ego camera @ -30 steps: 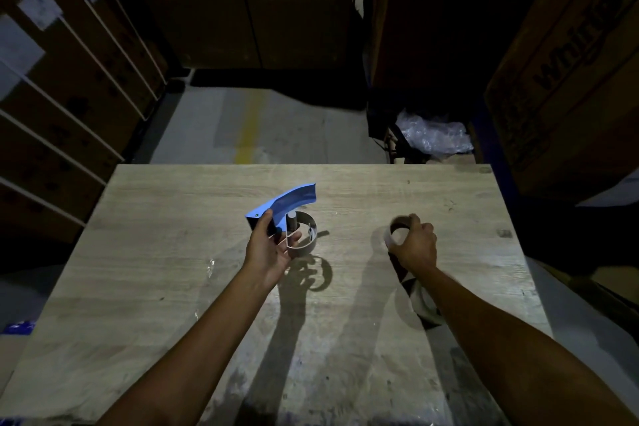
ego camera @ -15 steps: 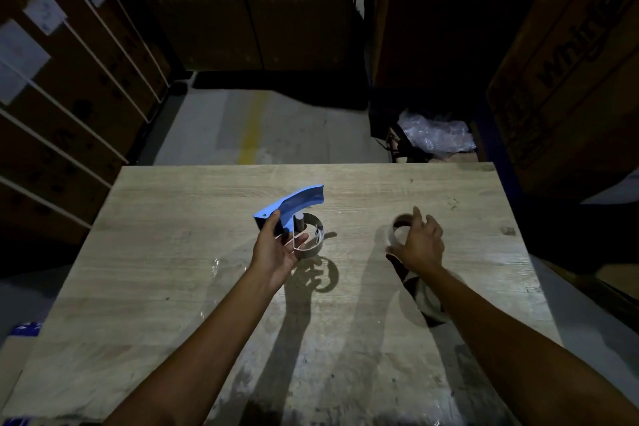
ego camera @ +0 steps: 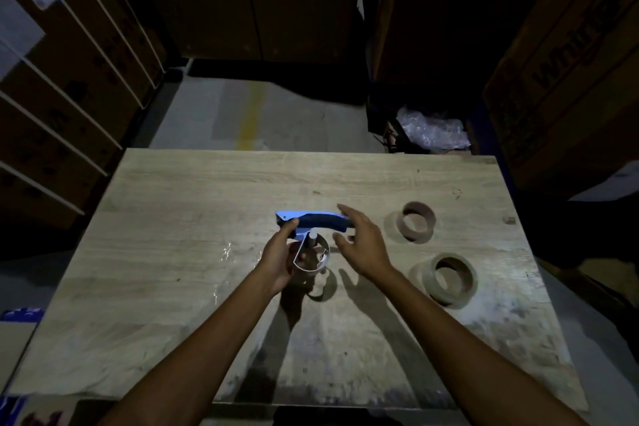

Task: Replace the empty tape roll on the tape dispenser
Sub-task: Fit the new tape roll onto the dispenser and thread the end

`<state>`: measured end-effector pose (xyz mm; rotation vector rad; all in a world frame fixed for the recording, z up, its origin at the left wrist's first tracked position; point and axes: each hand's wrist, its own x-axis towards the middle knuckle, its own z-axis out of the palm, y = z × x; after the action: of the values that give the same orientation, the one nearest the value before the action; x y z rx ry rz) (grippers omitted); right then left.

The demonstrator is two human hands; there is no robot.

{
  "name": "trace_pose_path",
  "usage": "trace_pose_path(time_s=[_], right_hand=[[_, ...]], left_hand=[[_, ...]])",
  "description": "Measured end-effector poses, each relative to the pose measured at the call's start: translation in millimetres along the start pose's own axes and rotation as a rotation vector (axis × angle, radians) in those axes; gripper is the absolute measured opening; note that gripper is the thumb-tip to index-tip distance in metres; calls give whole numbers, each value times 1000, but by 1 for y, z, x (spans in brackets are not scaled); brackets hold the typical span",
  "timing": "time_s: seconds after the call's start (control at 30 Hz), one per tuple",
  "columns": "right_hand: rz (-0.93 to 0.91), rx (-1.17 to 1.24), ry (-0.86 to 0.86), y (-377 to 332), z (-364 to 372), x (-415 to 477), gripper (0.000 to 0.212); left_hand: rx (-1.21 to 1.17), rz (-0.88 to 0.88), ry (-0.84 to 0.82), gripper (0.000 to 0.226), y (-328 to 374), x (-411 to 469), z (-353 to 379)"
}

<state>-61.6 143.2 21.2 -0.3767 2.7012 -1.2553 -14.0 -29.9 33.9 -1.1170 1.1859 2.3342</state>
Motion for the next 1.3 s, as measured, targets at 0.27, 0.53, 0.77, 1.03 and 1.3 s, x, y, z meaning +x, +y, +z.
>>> trace_pose_path(time_s=[0.27,0.53,0.77,1.03,1.3], right_hand=[[97,-200,-25,-25,44,-18,20],[227,-265,45,-26,79,-37,18],[373,-225,82,-25,100,-47,21],[461,-9,53,-23,119,-57,24],[388,72,-47,-22,109,-48,42]], left_hand=[[142,87,71,32,-4,2,-52],[479,235,80,22,-15,9,-91],[757,334,199,18,-23,16,-102],[707,296,250,26,-30,22,-95],[659,314,238,25,-35,28,-93]])
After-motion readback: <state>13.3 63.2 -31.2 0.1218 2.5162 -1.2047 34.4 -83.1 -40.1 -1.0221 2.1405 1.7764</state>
